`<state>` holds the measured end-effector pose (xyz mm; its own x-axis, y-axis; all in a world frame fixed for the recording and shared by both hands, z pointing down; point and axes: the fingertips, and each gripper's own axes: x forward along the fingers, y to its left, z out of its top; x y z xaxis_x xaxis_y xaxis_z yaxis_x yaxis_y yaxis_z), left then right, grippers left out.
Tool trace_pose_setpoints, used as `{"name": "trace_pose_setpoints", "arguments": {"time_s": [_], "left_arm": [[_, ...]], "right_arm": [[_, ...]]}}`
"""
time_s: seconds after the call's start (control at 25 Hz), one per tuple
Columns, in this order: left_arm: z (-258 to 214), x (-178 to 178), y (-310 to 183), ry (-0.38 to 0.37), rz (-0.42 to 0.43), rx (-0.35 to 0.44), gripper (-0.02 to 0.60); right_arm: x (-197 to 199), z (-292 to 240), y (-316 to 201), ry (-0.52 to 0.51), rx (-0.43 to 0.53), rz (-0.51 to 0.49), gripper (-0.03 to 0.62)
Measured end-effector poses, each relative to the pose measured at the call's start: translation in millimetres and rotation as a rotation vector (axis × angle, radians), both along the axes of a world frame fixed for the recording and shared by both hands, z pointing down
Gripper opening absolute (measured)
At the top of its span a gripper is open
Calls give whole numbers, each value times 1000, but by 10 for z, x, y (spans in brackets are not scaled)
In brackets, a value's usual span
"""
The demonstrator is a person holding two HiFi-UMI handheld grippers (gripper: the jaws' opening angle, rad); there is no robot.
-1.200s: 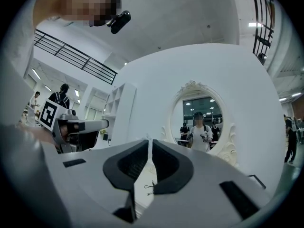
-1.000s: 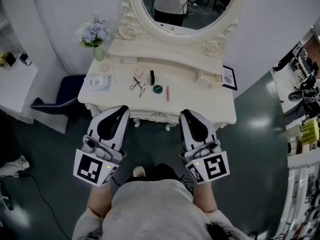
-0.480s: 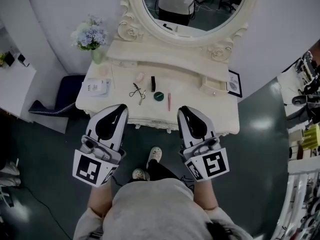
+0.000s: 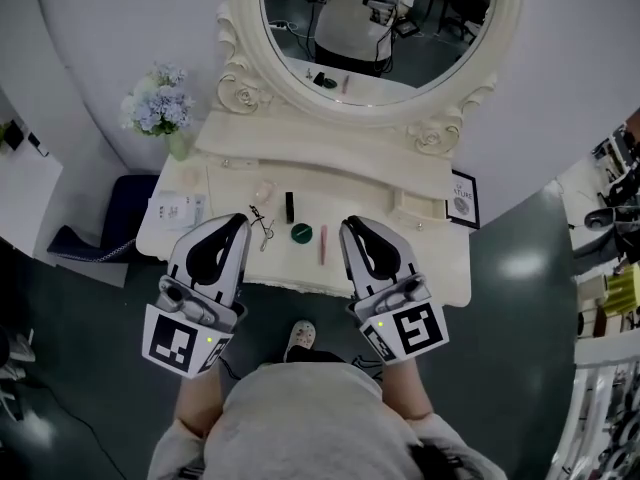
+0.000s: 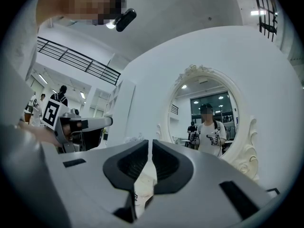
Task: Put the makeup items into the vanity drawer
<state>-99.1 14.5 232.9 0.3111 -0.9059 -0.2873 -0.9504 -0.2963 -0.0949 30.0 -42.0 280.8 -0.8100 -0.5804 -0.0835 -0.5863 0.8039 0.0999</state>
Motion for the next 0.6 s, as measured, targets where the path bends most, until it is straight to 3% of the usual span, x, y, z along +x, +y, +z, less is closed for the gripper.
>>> {"name": "trace_pose_setpoints", "arguments": {"time_s": [0.6], "left_arm": [[63, 191, -486, -25, -33, -6, 14]], "right_arm": [[47, 97, -525, -10, -19, -68, 38]]}}
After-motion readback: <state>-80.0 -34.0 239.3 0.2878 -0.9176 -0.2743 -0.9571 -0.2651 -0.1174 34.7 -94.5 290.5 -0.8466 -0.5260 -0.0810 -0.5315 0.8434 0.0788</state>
